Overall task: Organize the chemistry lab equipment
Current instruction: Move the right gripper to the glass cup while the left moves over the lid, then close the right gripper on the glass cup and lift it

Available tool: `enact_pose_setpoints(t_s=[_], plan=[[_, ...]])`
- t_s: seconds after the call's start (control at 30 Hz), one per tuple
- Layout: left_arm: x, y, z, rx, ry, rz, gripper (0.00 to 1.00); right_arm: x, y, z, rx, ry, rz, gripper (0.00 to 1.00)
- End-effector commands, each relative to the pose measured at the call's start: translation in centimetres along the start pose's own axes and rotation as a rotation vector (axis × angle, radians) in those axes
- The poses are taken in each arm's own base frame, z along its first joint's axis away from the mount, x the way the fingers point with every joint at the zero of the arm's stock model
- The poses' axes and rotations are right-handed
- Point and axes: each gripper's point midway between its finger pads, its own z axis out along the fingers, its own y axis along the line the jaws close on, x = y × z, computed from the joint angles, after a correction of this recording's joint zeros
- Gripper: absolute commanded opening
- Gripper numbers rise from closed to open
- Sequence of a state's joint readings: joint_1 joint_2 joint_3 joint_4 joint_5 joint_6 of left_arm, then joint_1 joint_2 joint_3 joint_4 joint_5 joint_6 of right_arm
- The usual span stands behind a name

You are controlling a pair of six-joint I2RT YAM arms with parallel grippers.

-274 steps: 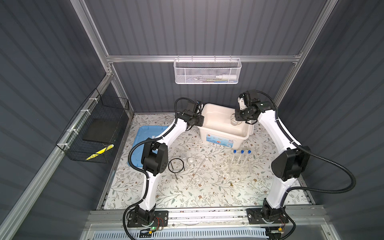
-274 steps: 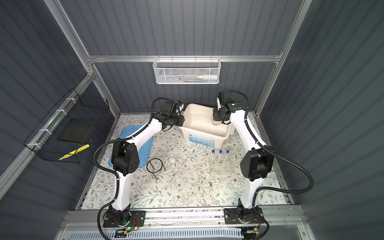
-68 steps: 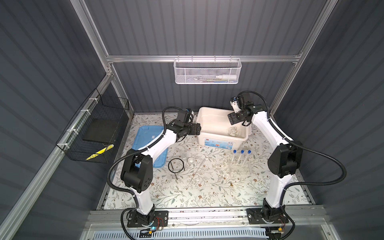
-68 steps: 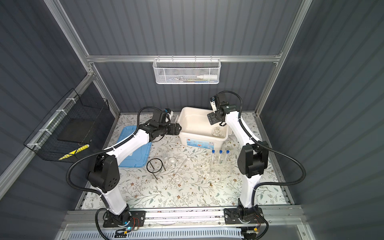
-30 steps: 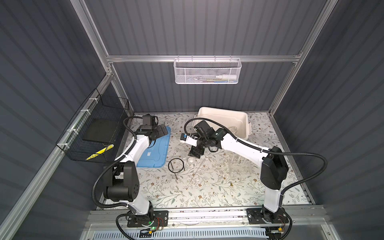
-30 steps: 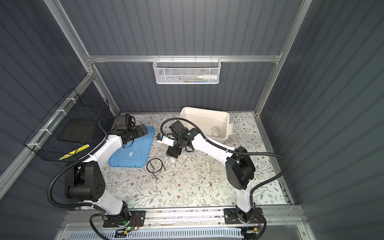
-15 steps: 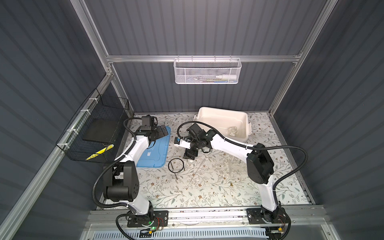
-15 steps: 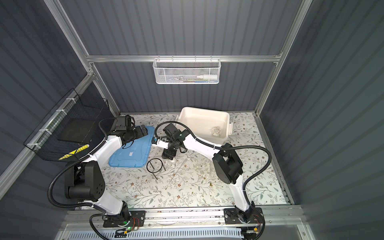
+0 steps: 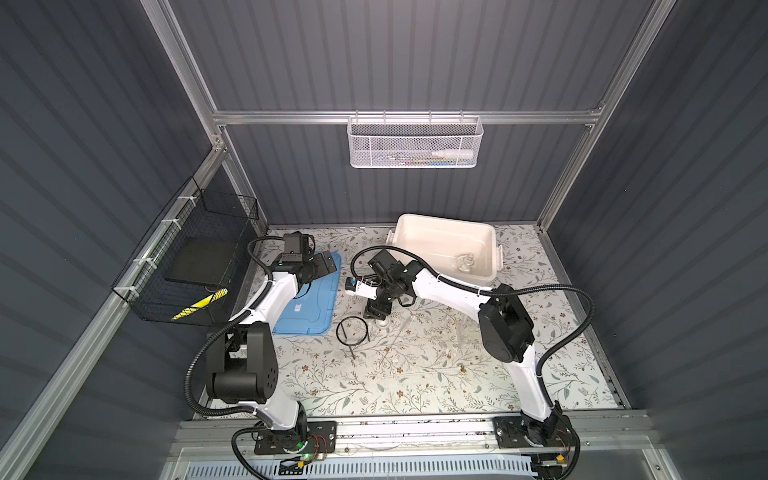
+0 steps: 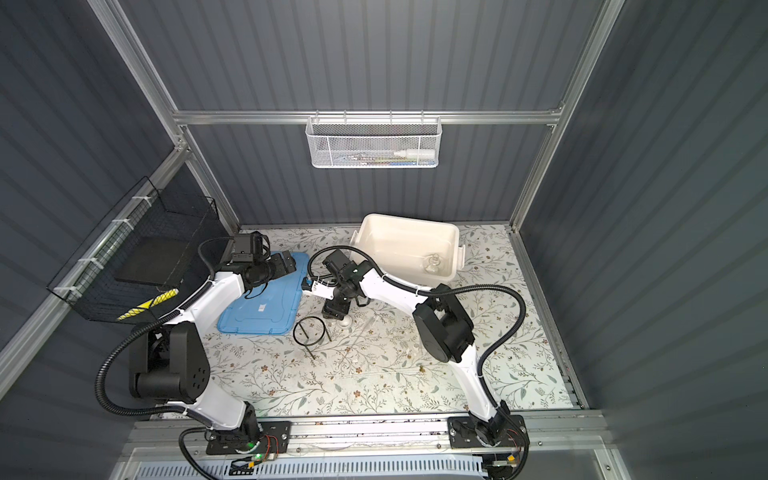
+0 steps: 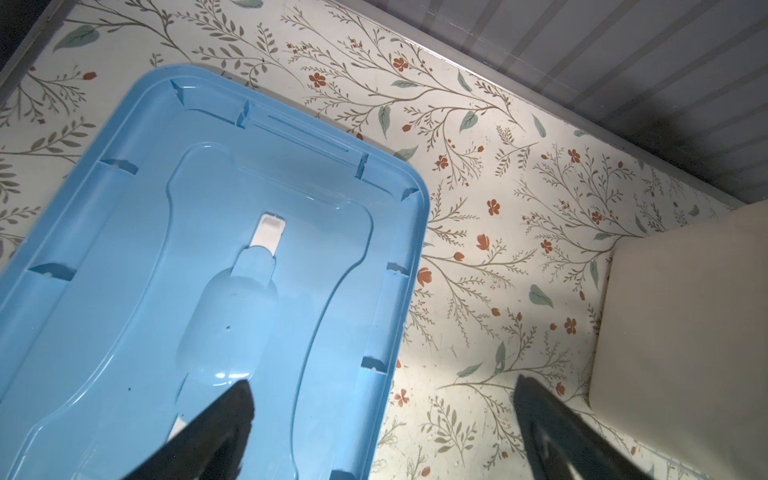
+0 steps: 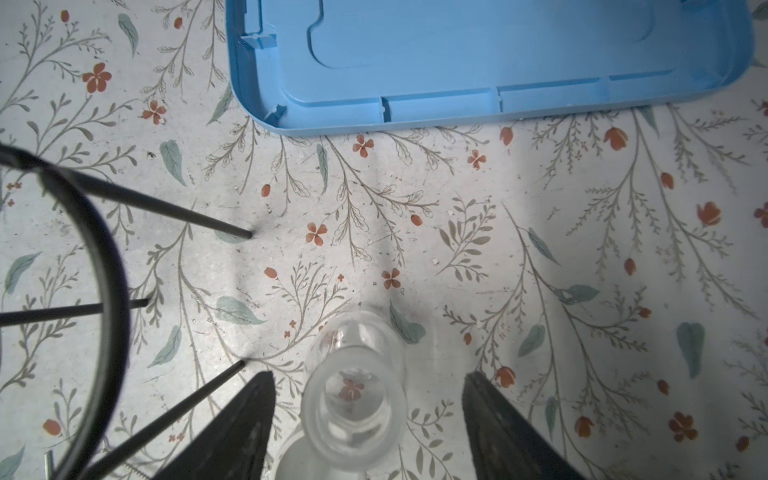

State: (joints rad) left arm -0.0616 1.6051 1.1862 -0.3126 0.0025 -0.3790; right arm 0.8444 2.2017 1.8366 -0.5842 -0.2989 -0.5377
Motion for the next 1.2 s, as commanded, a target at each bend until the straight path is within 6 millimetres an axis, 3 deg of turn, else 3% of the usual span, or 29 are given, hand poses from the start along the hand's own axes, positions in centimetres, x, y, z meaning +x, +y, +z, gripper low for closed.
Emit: enact_pose_setpoints(t_s=[0.0,0.17,0.77,1.17], plan=[[-0.5,-0.1,-0.9,0.018,-0.019,-0.008,1.00,-0.2,0.2,0.1,-0.013,0.009,0.004,0.70],[-0.4,0.0,-0.9,0.016,-0.019,-0.008,1.00,0.2,0.4,0.2,-0.014,0.022,0.008,0.60],[-0.1,0.0,-0.9,0.021,-0.016,-0.015,1.00,0.3,1.4,1.2,-0.046,0.044,0.013,0.60],[0.1,0.0,-0.9,0.027,-0.014,-0.020,1.00,0.4,1.3,1.3,-0.043,0.056,0.016,0.52]])
